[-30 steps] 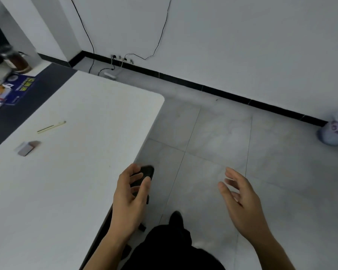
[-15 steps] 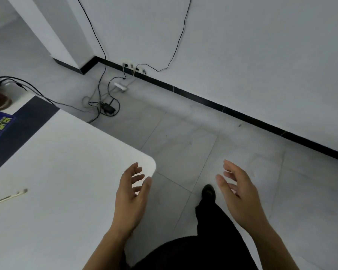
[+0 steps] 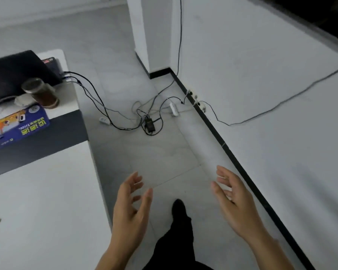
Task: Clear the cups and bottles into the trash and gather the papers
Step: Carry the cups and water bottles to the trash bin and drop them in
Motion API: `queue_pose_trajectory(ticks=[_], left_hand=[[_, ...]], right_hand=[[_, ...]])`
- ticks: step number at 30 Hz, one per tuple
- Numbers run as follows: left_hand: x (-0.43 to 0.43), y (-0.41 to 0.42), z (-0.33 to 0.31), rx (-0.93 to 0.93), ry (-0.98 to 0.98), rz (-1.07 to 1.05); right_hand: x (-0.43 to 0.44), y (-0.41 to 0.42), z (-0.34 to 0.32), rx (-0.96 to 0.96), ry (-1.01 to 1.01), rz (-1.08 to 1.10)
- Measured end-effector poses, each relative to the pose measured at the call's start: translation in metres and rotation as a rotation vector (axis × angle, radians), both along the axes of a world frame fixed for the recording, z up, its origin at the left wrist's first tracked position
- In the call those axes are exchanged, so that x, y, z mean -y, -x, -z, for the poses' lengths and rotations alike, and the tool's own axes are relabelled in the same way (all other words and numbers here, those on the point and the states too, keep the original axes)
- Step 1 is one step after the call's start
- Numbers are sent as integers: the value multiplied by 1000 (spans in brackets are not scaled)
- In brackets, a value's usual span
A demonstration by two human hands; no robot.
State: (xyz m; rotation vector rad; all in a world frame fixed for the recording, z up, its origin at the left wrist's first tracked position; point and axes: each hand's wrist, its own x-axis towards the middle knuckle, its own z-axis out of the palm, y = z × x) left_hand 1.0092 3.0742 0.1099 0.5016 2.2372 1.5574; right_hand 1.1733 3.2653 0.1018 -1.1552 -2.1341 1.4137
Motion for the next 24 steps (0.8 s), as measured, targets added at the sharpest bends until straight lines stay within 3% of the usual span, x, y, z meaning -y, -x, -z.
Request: queue_pose_trajectory(ticks=[11, 19, 24], left_hand=[[-215, 202, -42, -82, 65, -104], [-338, 345, 6, -4, 185, -232], [-415, 446, -18, 6, 173, -371]], right_hand=[[-232, 223, -25, -73, 21, -190], [-388, 391, 27, -74, 123, -268], [-484, 530, 9, -63, 112, -413]])
